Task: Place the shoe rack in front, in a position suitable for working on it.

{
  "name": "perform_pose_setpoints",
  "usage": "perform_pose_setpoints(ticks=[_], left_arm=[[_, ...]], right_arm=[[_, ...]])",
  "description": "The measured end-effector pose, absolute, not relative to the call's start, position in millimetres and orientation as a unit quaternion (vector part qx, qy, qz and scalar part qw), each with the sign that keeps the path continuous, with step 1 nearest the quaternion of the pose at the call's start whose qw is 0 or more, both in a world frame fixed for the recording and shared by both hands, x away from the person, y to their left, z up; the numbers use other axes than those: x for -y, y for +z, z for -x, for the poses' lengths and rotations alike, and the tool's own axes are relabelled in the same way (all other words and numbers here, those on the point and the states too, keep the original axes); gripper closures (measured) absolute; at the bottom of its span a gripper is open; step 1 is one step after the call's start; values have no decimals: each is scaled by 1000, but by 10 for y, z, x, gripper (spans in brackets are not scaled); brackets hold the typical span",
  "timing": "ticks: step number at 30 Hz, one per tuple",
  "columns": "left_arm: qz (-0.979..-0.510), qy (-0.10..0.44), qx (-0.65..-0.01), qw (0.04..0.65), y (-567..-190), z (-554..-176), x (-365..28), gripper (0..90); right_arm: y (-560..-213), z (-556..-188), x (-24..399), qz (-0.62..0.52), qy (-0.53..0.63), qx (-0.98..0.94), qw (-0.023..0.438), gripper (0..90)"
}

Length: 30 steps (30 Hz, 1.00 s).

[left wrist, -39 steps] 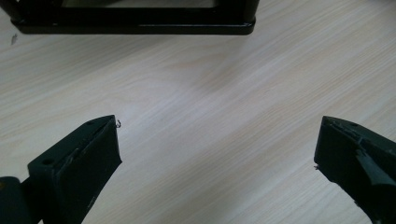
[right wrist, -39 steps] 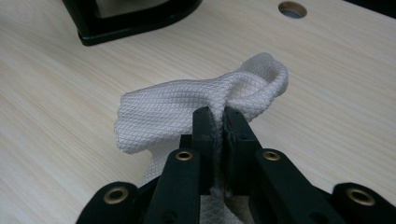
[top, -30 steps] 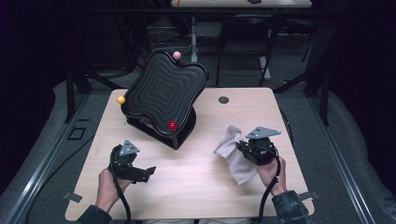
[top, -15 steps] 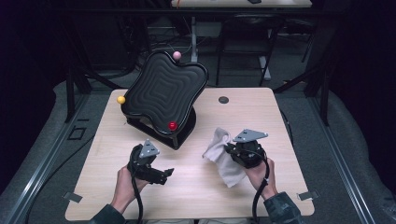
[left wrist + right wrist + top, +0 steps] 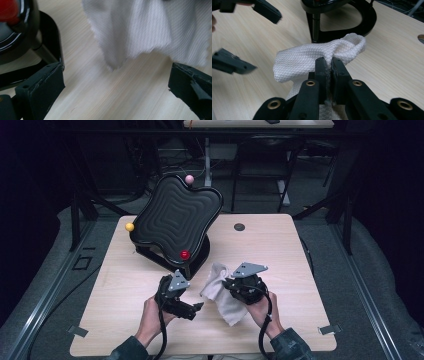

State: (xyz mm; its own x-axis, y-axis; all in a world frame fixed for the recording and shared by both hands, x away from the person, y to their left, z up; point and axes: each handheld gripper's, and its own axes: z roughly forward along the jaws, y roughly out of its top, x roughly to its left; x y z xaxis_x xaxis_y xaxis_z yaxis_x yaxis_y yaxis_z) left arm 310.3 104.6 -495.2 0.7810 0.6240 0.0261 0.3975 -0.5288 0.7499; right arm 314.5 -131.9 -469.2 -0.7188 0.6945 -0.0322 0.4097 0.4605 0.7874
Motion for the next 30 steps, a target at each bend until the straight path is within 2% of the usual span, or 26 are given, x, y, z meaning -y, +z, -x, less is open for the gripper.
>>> perform_pose_setpoints(ticks=[7,12,14,19,20,21,22,23,24,25,26,27,29,30], left_arm=[[-862,139,-286,394,-4955,-3101,-878,6],[-865,145,-279,392,-4980,-3089,-774,148],[-863,150,-279,393,-4997,-3082,-752,170],[-862,161,-283,388,-5023,-3072,-736,387],[-862,161,-283,388,-5032,-3070,-737,465],[-861,161,-284,390,-5037,-3070,-739,465],[-860,161,-285,390,-5045,-3069,-741,583],[-862,163,-284,387,-5047,-3070,-742,583],[-861,163,-285,388,-5054,-3073,-747,622],[-861,160,-287,388,-5061,-3079,-759,732],[-861,160,-287,388,-5061,-3079,-759,773],[-858,158,-291,393,-5065,-3085,-781,827],[-857,159,-293,393,-5063,-3089,-795,859],[-856,157,-296,394,-5060,-3093,-808,859]], right_arm=[[-4723,-3119,1180,-319,407,-840,165,845],[-4735,-3097,1108,-313,409,-842,161,845],[-4746,-3092,1081,-306,418,-842,151,844],[-4761,-3079,1047,-304,420,-843,143,842],[-4769,-3076,1035,-303,420,-844,138,840],[-4769,-3076,1035,-303,420,-844,138,840],[-4773,-3080,1032,-300,422,-845,135,837],[-4773,-3080,1032,-300,422,-845,135,837],[-4774,-3080,1032,-299,422,-845,135,833],[-4774,-3079,1035,-296,423,-846,132,815],[-4774,-3079,1035,-296,423,-846,132,815],[-4774,-3074,1043,-296,425,-845,132,774],[-4773,-3075,1048,-295,425,-846,131,756],[-4772,-3077,1056,-293,427,-846,130,714]])
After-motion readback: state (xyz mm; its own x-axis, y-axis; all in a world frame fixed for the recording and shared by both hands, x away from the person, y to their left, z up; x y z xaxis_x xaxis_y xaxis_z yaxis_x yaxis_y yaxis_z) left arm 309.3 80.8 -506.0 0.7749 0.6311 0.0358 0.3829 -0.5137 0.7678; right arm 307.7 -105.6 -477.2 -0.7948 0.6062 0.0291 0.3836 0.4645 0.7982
